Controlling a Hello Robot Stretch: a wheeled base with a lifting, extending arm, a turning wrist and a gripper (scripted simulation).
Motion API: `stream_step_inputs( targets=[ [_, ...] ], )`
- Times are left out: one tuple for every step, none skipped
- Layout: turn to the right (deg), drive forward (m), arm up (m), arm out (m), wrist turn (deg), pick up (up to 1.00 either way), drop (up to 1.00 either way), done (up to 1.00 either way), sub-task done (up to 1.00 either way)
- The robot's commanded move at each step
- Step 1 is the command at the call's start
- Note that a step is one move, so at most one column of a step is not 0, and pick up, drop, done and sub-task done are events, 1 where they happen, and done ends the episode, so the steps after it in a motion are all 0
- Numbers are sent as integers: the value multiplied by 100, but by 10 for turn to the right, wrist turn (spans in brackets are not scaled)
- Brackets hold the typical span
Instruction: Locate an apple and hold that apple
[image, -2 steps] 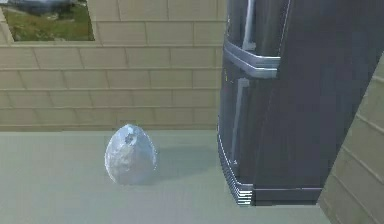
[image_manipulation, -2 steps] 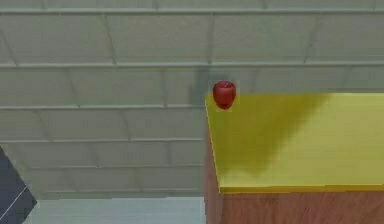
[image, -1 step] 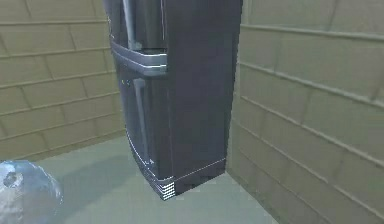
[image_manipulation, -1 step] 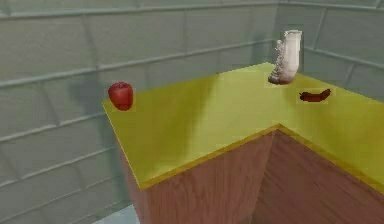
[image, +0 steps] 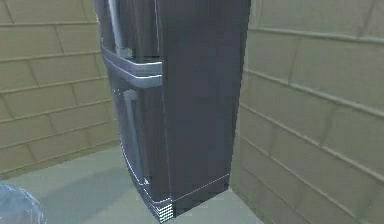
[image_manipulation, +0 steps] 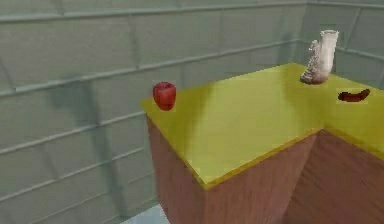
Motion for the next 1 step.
stream_step_inputs(
  targets=[
    [450, 0, 0, 0, 0, 0, 0, 0, 0]
  ],
)
